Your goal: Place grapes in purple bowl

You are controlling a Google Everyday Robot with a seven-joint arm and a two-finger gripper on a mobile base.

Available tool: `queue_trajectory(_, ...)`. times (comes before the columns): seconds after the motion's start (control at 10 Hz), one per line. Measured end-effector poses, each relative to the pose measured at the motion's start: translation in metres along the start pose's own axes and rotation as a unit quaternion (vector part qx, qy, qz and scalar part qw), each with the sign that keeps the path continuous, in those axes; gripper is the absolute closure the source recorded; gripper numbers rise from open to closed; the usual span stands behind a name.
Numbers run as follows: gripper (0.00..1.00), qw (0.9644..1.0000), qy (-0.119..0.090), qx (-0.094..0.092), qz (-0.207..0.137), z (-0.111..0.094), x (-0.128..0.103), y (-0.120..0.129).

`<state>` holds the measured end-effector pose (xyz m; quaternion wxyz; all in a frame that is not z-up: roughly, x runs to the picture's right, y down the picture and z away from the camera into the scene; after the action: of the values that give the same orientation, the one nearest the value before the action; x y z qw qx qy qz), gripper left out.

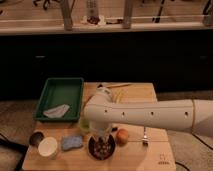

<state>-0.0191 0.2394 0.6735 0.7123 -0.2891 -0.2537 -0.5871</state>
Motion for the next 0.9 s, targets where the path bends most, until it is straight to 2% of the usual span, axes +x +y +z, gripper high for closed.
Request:
queue_trajectory(0.6,0.26,0.9999,-0.004,-0.006,0.007,-0.0005,0.0022,0.0003)
queue_trajectory(0.7,0.21,0.9999,-0.003,-0.007,0.009,-0.0008,0.0028,0.001)
queue_trajectory(0.9,0.2,0.9999,-0.003,-0.01,0.008,-0.0011,0.0035,0.0001)
